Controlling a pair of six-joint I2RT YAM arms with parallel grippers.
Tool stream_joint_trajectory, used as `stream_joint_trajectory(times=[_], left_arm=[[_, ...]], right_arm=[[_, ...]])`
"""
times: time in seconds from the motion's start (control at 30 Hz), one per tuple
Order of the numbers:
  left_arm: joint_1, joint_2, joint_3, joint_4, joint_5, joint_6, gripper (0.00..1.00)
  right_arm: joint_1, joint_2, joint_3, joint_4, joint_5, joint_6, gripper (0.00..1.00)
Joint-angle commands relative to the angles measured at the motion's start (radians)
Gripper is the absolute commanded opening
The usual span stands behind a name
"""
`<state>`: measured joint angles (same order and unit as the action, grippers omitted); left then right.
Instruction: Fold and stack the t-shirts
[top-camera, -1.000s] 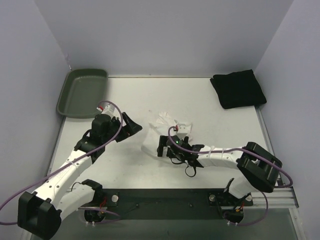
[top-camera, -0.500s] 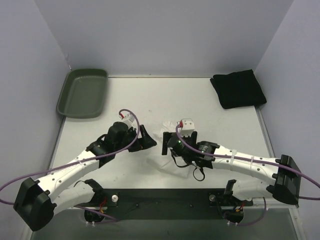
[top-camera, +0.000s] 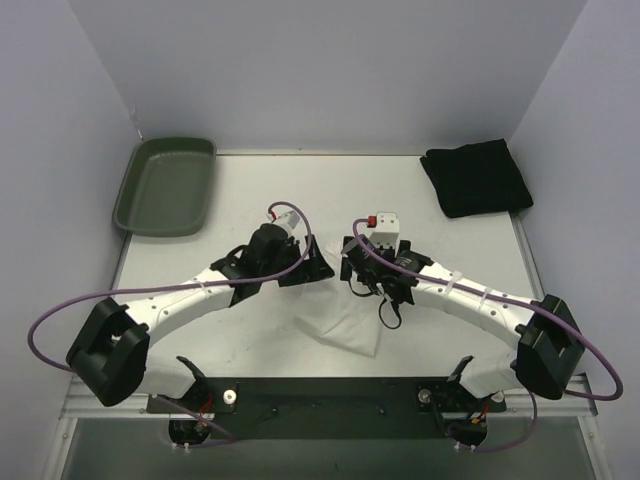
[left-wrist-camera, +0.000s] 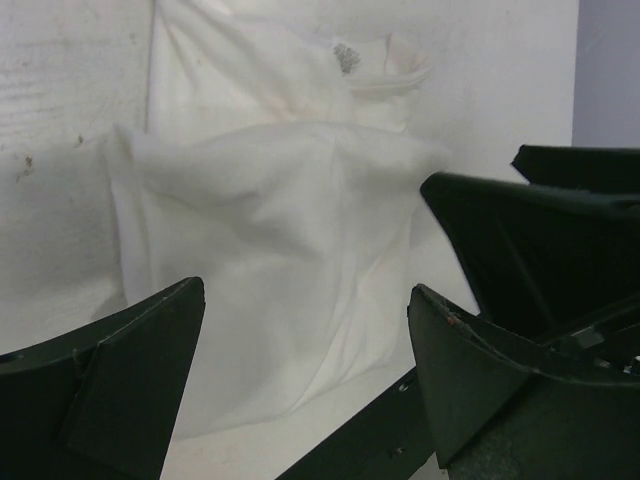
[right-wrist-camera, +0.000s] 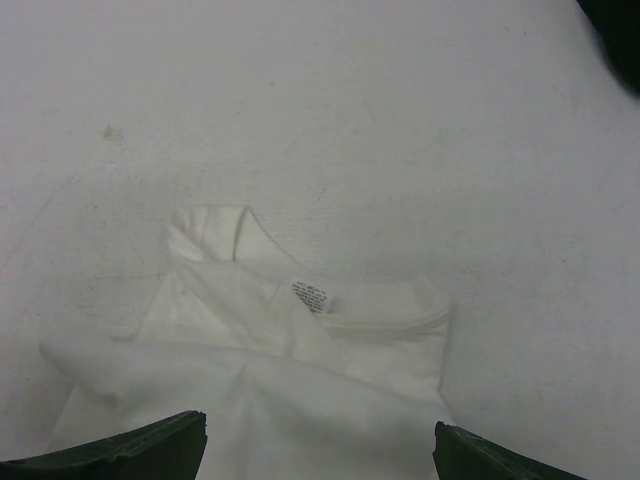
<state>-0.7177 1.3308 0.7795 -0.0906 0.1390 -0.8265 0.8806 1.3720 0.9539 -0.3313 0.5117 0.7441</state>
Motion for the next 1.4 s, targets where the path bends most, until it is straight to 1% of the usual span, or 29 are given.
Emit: stream_joint_trajectory(times=[0.0, 0.23, 0.33, 0.4, 0.43, 0.57, 0.67, 0.73, 0.77, 0.8, 0.97, 1.07, 1.13, 1.2, 1.27, 1.37], left_arm=[[0.017, 0.074, 0.127, 0.12, 0.059, 0.026, 0.92], [0.017, 0.175, 0.156, 0.181, 0.103, 0.003, 0.91], [0.017, 0.196, 0.144, 0.196, 0.106, -0.003, 0.89], [0.017, 0.167, 0.138, 0.18, 0.099, -0.006, 0.89], [0.018, 0.15, 0.136, 0.157, 0.061, -0.002, 0.89], [0.02, -0.019, 0.124, 0.01, -0.031, 0.052, 0.89], [0.021, -0.114, 0.101, -0.041, -0.009, 0.056, 0.89], [0.015, -0.16, 0.049, -0.049, 0.013, 0.046, 0.89], [0.011, -0.214, 0.02, -0.026, 0.039, 0.018, 0.88], [0.0, -0.241, -0.049, -0.011, 0.053, 0.003, 0.88], [-0.015, -0.425, -0.239, 0.077, 0.093, -0.085, 0.88], [-0.019, -0.484, -0.324, 0.158, 0.117, -0.1, 0.88], [-0.02, -0.492, -0.379, 0.199, 0.137, -0.109, 0.88], [-0.022, -0.473, -0.411, 0.291, 0.165, -0.12, 0.88], [-0.025, -0.438, -0.45, 0.4, 0.2, -0.141, 0.88], [-0.028, -0.389, -0.47, 0.489, 0.217, -0.149, 0.88]], right_arm=[[-0.005, -0.016, 0.009, -0.034, -0.013, -0.005, 0.98], [0.001, -0.085, -0.035, -0.083, -0.05, 0.044, 0.98], [0.017, -0.165, -0.067, -0.086, -0.079, 0.067, 0.97], [0.035, -0.223, -0.078, -0.074, -0.13, 0.074, 0.97], [0.046, -0.24, -0.089, -0.066, -0.146, 0.086, 0.97], [0.107, -0.277, -0.087, -0.054, -0.15, 0.11, 0.97], [0.123, -0.287, -0.095, -0.045, -0.15, 0.138, 0.96], [0.118, -0.298, -0.107, -0.037, -0.153, 0.155, 0.96], [0.116, -0.313, -0.125, -0.032, -0.153, 0.17, 0.96], [0.11, -0.32, -0.132, -0.028, -0.153, 0.176, 0.96], [0.06, -0.333, -0.162, -0.018, -0.151, 0.182, 0.96], [0.018, -0.341, -0.184, -0.006, -0.157, 0.175, 0.96], [-0.011, -0.341, -0.202, 0.009, -0.182, 0.161, 0.97], [-0.037, -0.338, -0.211, 0.037, -0.22, 0.155, 0.97], [-0.046, -0.329, -0.222, 0.052, -0.236, 0.156, 0.97], [-0.051, -0.315, -0.231, 0.061, -0.254, 0.162, 0.97]])
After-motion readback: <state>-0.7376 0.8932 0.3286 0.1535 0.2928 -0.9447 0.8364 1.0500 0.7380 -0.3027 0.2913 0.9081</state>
